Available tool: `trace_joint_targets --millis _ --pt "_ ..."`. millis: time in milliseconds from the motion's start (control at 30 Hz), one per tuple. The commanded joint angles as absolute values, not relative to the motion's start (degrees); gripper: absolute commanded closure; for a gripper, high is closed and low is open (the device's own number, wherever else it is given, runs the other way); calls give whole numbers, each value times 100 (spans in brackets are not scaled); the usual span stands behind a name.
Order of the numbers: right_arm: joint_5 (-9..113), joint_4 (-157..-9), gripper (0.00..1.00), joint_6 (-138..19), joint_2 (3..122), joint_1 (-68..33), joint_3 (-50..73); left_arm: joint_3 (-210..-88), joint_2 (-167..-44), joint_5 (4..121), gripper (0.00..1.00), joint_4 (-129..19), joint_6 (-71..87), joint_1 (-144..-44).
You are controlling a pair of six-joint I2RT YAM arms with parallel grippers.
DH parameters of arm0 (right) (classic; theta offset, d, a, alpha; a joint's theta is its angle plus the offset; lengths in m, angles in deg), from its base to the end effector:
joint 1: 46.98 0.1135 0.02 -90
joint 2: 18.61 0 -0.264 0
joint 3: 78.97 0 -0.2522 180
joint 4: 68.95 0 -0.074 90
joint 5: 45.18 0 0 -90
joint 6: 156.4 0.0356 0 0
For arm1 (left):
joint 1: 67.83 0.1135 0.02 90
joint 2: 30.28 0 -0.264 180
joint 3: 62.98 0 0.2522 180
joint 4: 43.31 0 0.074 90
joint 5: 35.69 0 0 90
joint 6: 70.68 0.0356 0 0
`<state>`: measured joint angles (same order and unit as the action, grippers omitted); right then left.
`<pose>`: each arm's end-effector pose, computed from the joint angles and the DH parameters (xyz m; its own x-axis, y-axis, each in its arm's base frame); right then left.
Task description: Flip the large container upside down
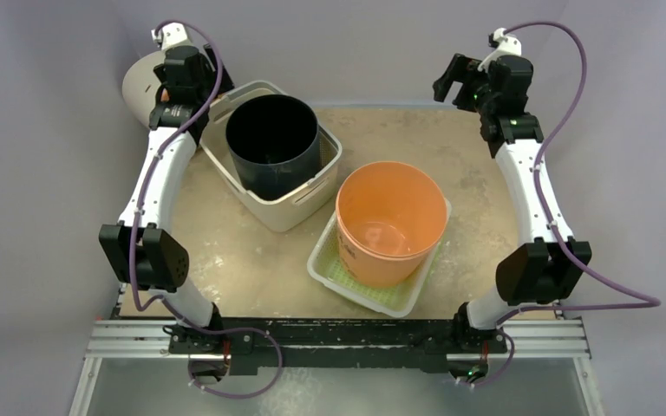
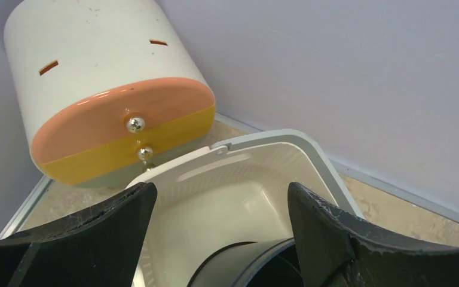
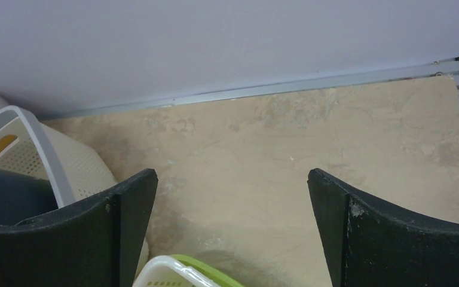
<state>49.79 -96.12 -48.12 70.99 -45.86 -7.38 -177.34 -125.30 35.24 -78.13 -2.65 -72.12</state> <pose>0.3651 0.0102 0.4429 -0.1710 0.3092 -0.9355 -0.0543 0.9451 0.3223 0.3846 -0.0172 0.4313 -0.1558 -0.3429 -0.9264 -0.3252 0.9033 -0.2797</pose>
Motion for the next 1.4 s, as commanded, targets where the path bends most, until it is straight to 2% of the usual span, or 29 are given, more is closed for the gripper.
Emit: trace_joint_targets --millis 0,267,367,500,567,700,833,1067,1367 --pt "4667 -9122 0 -4856 6696 -4557 -720 -18066 -12527 3611 18 -7580 -330 -7240" --pt "5056 -7896 0 -4904 5879 -4567 396 -18117 -12622 3652 17 -7562 -339 -7240" --pt "4985 -7874 1 -5286 5865 -4554 384 -18118 -12610 3640 17 -7582 -341 -7240" --pt "5150 -8442 27 -5637 6030 -4439 93 -18112 -12606 3588 17 -7637 -333 -7240" --pt "5062 -8823 34 -5881 6064 -4230 4 -18036 -12569 3556 17 -7666 -317 -7240" --pt "4670 -9452 37 -6352 5912 -3456 -9 -17840 -12456 3437 17 -7692 -275 -7244" --pt "4802 -10158 45 -6057 5755 -2928 -10 -17700 -12393 3374 17 -7746 -247 -7240" --pt "4117 -11514 47 -5968 5428 -1913 -183 -17562 -12373 3320 16 -7746 -258 -7244" --pt "4029 -12909 48 -5882 5939 -736 -1509 -17591 -12481 3278 16 -7749 -299 -7240"
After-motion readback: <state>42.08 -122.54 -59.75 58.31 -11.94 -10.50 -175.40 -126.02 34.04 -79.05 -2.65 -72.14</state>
